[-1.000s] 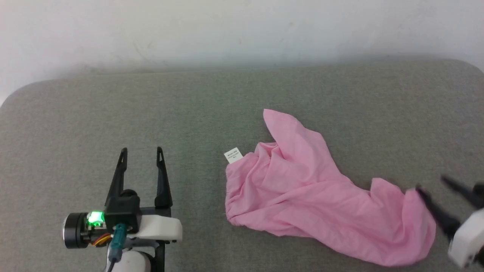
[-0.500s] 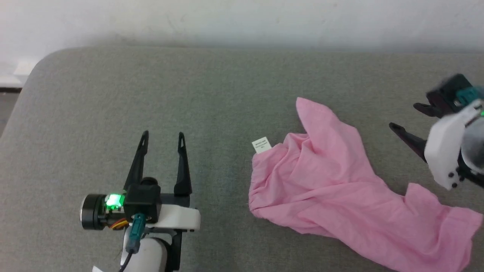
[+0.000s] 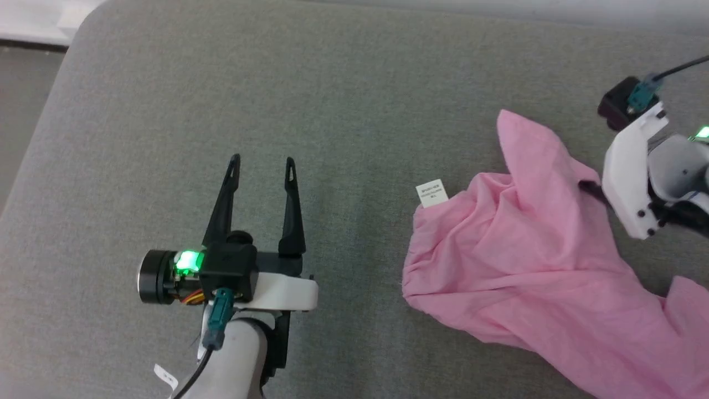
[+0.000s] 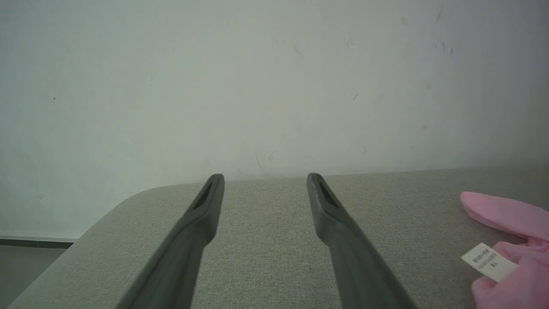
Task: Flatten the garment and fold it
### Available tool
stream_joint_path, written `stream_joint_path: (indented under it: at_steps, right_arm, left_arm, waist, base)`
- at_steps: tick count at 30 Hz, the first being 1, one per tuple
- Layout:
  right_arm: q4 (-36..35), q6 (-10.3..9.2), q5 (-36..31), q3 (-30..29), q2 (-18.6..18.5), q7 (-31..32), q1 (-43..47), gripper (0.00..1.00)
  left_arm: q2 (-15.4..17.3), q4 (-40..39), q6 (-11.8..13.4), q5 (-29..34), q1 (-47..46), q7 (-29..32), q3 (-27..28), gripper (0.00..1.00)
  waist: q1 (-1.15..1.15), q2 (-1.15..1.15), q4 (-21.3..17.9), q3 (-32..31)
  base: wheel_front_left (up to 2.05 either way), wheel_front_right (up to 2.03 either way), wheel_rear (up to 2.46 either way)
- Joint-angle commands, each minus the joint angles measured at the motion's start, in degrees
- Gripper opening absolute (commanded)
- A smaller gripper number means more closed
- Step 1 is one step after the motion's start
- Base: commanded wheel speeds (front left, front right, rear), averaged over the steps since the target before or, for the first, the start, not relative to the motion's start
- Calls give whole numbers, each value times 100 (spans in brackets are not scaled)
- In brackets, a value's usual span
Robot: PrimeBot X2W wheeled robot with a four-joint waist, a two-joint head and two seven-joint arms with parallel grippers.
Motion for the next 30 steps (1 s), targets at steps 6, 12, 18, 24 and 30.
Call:
stream_joint_path:
  at_steps: [6, 12, 18, 24, 30]
  right_arm:
    - [679, -11, 364, 807, 277, -284, 98, 100]
    - [682, -11, 613, 1183, 198, -1045, -64, 0]
    - [291, -11, 755, 1135, -188, -2189, -245, 0]
    - [-624, -11, 893, 978, -924, -2946, 299, 0]
    - [-956, -11, 1031, 438, -1531, -3459, 1548, 0]
  left_arm:
    - [-47, -14, 84, -59, -207, -27, -50, 100]
    - [-20, 21, 133, -36, -84, -27, 67, 100]
    - [44, 20, 138, -44, 122, -27, 200, 100]
    - [81, 0, 137, -44, 362, -27, 286, 100]
    - [125, -24, 109, -25, 518, -27, 336, 100]
  waist:
    - [-2, 0, 292, 358]
    - [-2, 0, 27, 141]
    - [-2, 0, -395, -240]
    - [-2, 0, -781, -549]
    - [-2, 0, -1060, -713]
  base:
    - [0, 0, 0]
    - [0, 0, 0]
    - [0, 0, 0]
    - [0, 0, 0]
    - [0, 0, 0]
